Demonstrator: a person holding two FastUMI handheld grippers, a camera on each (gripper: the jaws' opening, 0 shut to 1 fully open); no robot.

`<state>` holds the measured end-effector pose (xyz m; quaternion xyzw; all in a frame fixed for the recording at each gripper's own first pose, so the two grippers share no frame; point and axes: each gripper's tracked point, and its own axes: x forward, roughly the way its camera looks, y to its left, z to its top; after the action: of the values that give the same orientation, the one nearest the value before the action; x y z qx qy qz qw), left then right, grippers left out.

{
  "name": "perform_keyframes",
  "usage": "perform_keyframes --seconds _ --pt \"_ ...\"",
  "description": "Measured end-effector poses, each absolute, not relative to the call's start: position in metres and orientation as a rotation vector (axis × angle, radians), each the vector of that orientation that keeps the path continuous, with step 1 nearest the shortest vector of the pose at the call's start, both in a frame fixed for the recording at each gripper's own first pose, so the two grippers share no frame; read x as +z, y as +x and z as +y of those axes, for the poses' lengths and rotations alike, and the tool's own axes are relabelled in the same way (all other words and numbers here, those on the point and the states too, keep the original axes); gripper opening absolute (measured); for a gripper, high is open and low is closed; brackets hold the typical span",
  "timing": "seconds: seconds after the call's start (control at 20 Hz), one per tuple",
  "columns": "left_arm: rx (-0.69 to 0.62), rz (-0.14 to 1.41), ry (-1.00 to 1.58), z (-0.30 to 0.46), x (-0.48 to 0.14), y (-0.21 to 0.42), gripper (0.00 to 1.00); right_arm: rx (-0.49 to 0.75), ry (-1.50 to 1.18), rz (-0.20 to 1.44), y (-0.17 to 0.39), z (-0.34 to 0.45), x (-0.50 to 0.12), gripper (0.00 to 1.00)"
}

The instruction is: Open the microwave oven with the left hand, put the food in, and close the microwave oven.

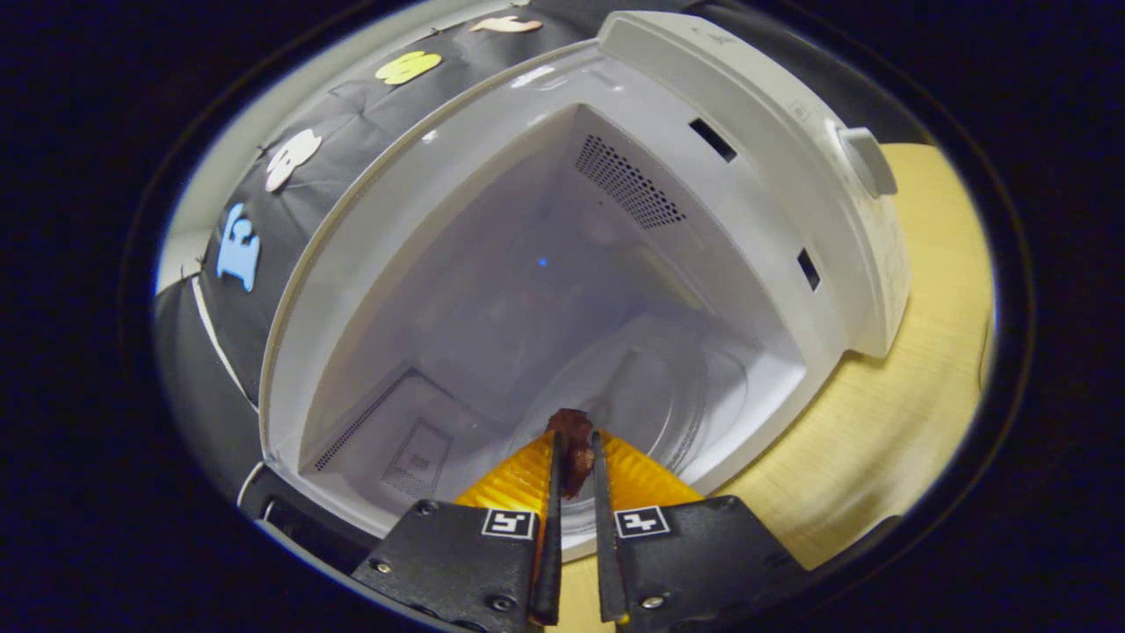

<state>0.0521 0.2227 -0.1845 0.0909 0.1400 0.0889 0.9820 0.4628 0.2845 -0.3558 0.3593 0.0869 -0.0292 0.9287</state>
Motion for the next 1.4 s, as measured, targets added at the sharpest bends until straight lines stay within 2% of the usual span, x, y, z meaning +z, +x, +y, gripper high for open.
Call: perform_keyframes --seconds 0.25,0.3,0.35,0.4,0.45,0.55,0.6,0.65,0.7,0.75,0.8,0.85,1.05,1.1,1.2,1.25,1.35,1.4 --pt "0.198 0.257 0.218 0.227 -0.179 0.056 0.96 -0.095 0.553 0.188 0.467 0.270 -0.357 0.31" --pt "0.200 0.249 0.222 0.227 -0.177 0.058 0.96 -0.089 0.535 0.192 0.468 0.271 -0.355 0.22" --pt "0.201 0.243 0.221 0.226 -0.176 0.060 0.96 -0.081 0.524 0.201 0.466 0.273 -0.358 0.26" --pt "0.200 0.243 0.220 0.226 -0.176 0.061 0.96 -0.067 0.524 0.200 0.464 0.272 -0.356 0.33" --pt "0.204 0.241 0.221 0.226 -0.176 0.061 0.96 -0.069 0.507 0.195 0.462 0.272 -0.353 0.48" --pt "0.203 0.233 0.215 0.226 -0.172 0.062 0.96 -0.070 0.464 0.179 0.457 0.268 -0.339 0.60" --pt "0.206 0.230 0.212 0.226 -0.170 0.062 0.96 -0.054 0.462 0.174 0.457 0.269 -0.335 0.72" --pt "0.208 0.228 0.209 0.227 -0.168 0.062 0.96 -0.033 0.465 0.190 0.453 0.272 -0.335 0.88" --pt "0.208 0.227 0.203 0.227 -0.167 0.061 0.96 -0.012 0.474 0.209 0.446 0.275 -0.333 0.93" --pt "0.206 0.224 0.199 0.225 -0.167 0.063 0.96 0.011 0.489 0.211 0.439 0.275 -0.327 0.82" --pt "0.203 0.219 0.196 0.225 -0.164 0.063 0.96 0.025 0.500 0.233 0.429 0.275 -0.323 0.83" --pt "0.200 0.217 0.196 0.225 -0.162 0.064 0.96 0.042 0.506 0.253 0.417 0.275 -0.320 0.96" --pt "0.193 0.184 0.173 0.228 -0.141 0.067 0.96 0.100 0.414 0.303 0.351 0.260 -0.285 0.98" --pt "0.187 0.174 0.168 0.226 -0.136 0.068 0.96 0.111 0.392 0.320 0.333 0.253 -0.274 0.88" --pt "0.178 0.148 0.168 0.225 -0.124 0.070 0.96 0.132 0.319 0.330 0.297 0.235 -0.249 0.89" --pt "0.176 0.143 0.164 0.224 -0.121 0.069 0.96 0.133 0.267 0.330 0.281 0.222 -0.233 1.00" --pt "0.155 0.144 0.148 0.220 -0.119 0.070 0.96 0.136 0.162 0.313 0.252 0.196 -0.200 1.00" --pt "0.146 0.151 0.137 0.218 -0.119 0.068 0.96 0.118 0.116 0.299 0.239 0.179 -0.183 0.89"
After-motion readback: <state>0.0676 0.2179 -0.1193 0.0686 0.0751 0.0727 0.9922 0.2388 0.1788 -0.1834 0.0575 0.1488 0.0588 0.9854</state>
